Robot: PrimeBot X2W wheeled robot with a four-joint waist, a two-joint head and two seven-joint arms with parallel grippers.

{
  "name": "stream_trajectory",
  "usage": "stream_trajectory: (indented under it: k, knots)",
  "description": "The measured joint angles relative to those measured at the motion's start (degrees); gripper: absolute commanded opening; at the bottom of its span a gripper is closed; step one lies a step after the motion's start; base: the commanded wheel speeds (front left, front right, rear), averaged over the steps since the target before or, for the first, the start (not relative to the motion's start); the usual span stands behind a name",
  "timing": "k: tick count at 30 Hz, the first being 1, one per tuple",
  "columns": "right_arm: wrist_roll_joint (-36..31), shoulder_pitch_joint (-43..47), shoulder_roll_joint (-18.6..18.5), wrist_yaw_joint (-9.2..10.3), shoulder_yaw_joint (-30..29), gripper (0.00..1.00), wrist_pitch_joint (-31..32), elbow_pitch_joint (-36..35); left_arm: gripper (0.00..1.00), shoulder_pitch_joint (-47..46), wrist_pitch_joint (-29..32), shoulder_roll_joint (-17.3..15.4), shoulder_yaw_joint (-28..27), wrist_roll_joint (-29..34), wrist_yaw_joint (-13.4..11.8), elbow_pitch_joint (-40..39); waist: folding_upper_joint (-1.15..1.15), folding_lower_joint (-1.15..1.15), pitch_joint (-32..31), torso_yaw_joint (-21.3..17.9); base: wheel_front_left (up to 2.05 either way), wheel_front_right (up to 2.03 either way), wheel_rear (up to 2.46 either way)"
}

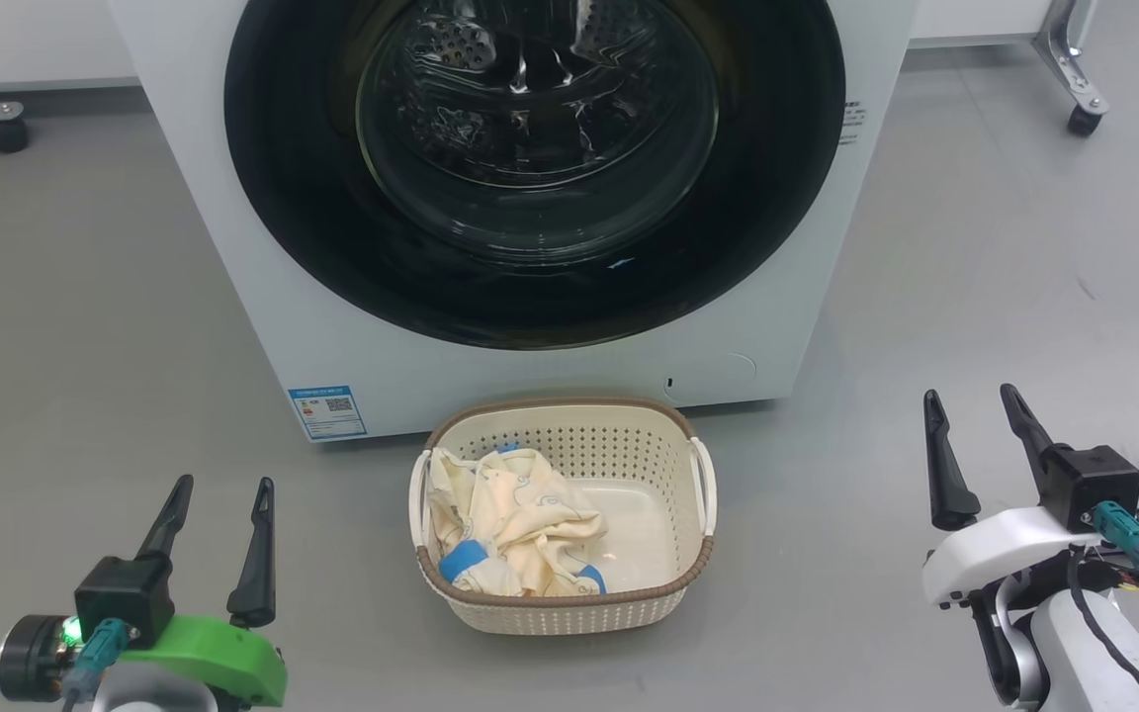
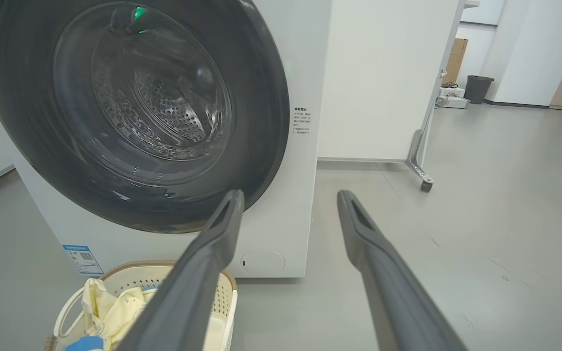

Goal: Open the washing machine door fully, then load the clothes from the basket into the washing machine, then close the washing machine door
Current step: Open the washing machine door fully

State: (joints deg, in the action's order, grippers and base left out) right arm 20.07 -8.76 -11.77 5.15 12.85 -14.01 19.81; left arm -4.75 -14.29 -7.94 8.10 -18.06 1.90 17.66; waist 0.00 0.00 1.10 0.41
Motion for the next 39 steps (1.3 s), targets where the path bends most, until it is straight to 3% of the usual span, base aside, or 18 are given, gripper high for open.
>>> stream_trajectory:
  k: [39]
  knots:
    - [-1.75,0.08,0.92,-1.22,-2.61,1.0,-0.32,-1.25,1.0,-0.27,0.0,1.65,-2.36,2.02,1.92,-0.08,0.0,0.0,0.74,-0.06,0.62,0.62,-1.25]
